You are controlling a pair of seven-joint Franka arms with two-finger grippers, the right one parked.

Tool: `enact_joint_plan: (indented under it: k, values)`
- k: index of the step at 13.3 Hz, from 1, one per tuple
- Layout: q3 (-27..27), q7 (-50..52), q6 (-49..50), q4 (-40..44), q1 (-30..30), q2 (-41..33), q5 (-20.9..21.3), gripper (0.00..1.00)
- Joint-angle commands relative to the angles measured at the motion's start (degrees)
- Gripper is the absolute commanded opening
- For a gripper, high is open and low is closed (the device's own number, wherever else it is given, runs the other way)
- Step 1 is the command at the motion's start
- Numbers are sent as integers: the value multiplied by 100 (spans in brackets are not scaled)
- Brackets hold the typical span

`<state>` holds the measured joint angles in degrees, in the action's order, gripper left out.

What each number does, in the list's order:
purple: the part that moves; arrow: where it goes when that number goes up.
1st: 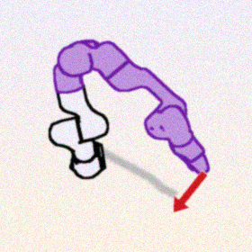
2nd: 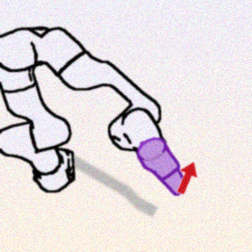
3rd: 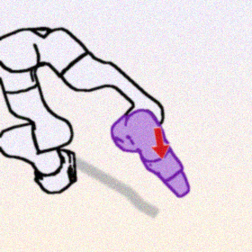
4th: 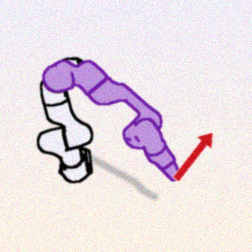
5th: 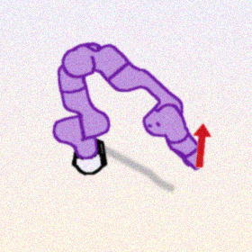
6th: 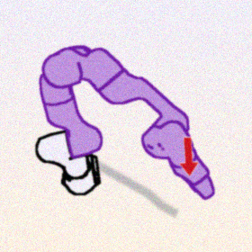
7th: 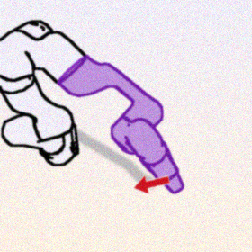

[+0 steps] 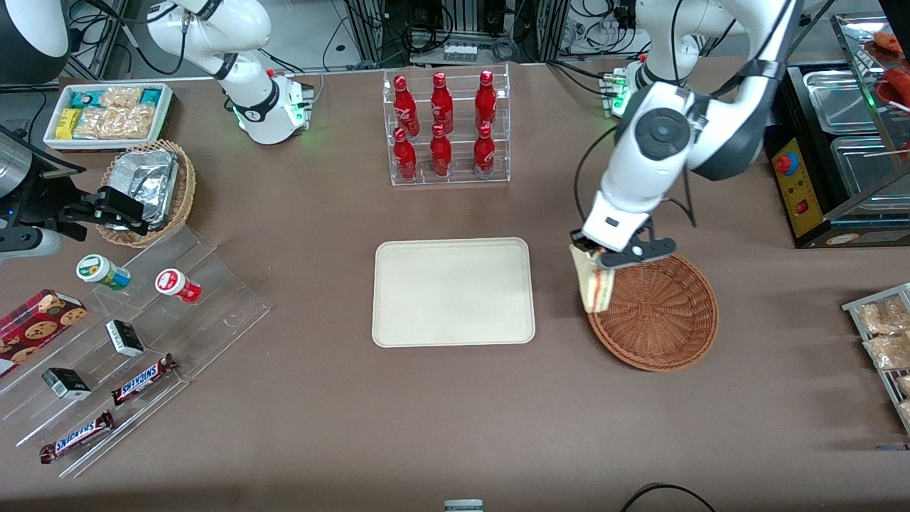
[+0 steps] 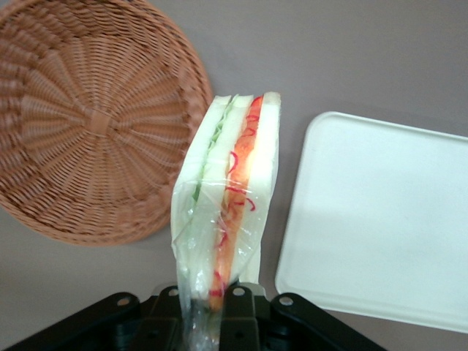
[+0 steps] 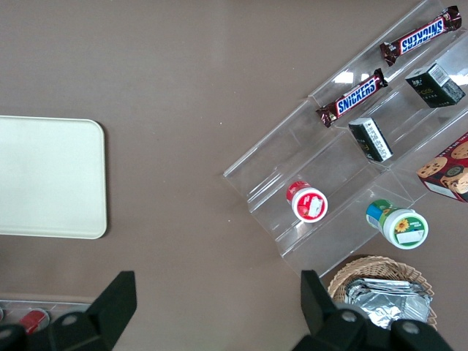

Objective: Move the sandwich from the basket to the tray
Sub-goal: 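Lift the sandwich and carry it over the cream tray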

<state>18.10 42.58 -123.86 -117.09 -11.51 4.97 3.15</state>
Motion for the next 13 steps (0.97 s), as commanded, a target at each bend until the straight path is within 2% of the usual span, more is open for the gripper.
enact_joint_plan:
  k: [1,3,5,9,13]
  values:
    - [158,347,117,300,-237,223,71,0]
    - [369,357,117,485,-334,495,106,0]
    - [449,653,108,721,-500,846,544,0]
    - [809,1865,125,1267,-536,1673,1572,0]
    - [880,2368,161,1443,-702,1858,1776,0]
